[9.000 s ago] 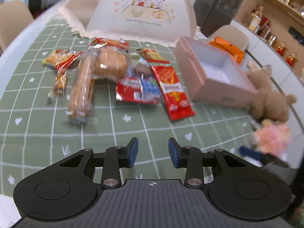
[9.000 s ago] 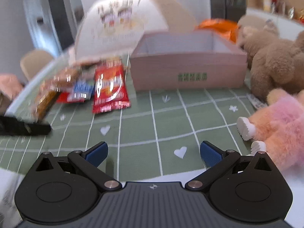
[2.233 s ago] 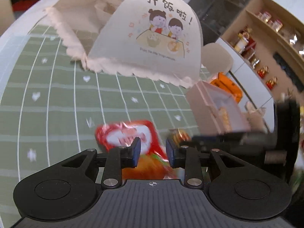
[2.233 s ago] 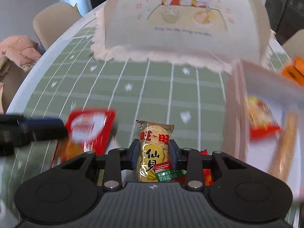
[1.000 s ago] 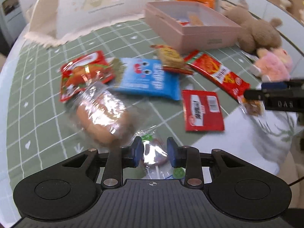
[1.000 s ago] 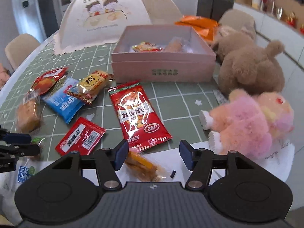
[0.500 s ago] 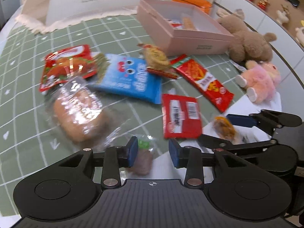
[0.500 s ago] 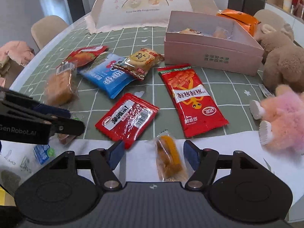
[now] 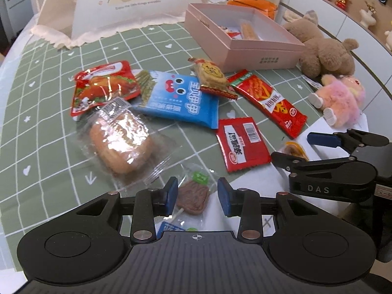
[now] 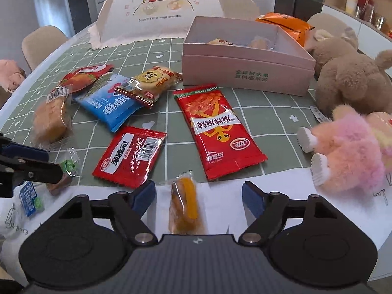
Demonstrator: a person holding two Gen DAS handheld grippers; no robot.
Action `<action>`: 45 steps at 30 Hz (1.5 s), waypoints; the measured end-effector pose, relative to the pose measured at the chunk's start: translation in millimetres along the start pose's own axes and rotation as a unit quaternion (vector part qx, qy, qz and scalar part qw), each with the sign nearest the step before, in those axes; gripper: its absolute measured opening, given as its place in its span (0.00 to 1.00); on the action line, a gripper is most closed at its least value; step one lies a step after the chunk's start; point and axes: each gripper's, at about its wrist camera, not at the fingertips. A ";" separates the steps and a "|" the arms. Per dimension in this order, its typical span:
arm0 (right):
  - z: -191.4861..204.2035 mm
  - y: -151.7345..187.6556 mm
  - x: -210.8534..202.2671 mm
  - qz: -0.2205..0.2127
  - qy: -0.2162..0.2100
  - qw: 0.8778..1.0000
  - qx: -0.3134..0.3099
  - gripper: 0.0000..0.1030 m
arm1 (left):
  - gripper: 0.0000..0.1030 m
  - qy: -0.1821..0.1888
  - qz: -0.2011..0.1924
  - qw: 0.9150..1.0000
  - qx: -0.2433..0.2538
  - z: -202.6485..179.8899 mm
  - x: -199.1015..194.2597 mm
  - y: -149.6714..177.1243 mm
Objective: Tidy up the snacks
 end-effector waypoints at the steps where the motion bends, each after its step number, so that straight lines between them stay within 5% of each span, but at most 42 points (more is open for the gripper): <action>1: 0.7 -0.1 0.7 -0.001 0.001 1.000 0.001 0.80 | 0.39 -0.001 0.000 1.000 0.001 1.9 -0.8 0.0; 8: 2.2 0.5 2.7 -0.006 0.005 1.000 0.002 0.85 | 0.38 -0.026 0.008 1.000 -0.001 21.4 -1.0 10.0; 12: 1.5 2.4 3.9 -0.010 0.008 1.000 0.006 0.90 | 0.38 0.026 0.016 0.999 -0.024 32.2 -6.4 12.2; 21: 3.9 6.9 2.6 -0.010 0.005 1.000 0.003 0.96 | 0.42 0.010 0.021 0.996 0.083 -3.1 15.6 5.5; 28: 7.5 8.5 -1.1 0.007 -0.015 1.000 -0.014 1.00 | 0.41 0.008 0.029 0.995 0.098 -3.7 20.5 9.0; 32: 5.0 -8.1 -11.4 0.010 -0.036 0.999 -0.029 0.84 | 0.39 0.015 0.039 0.997 0.067 10.1 8.6 15.2; 39: 52.0 -71.6 -19.4 -0.057 -0.113 0.988 -0.088 0.84 | 0.39 0.000 0.033 0.995 -0.098 70.1 -26.7 11.3; 42: 86.1 -103.7 5.3 -0.048 -0.175 0.979 -0.092 0.84 | 0.39 0.007 0.036 0.993 -0.113 72.1 -31.1 16.5; 45: 121.4 -123.1 31.4 -0.029 -0.192 0.973 -0.121 0.81 | 0.39 0.017 0.041 0.994 -0.102 61.3 -32.9 23.4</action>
Point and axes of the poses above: each gripper's, at about its wrist camera, not at the fingertips, and x roughly the way its jaws point, z to its left, y to its underside, and after that the axes turned 14 degrees about -x, right-handed
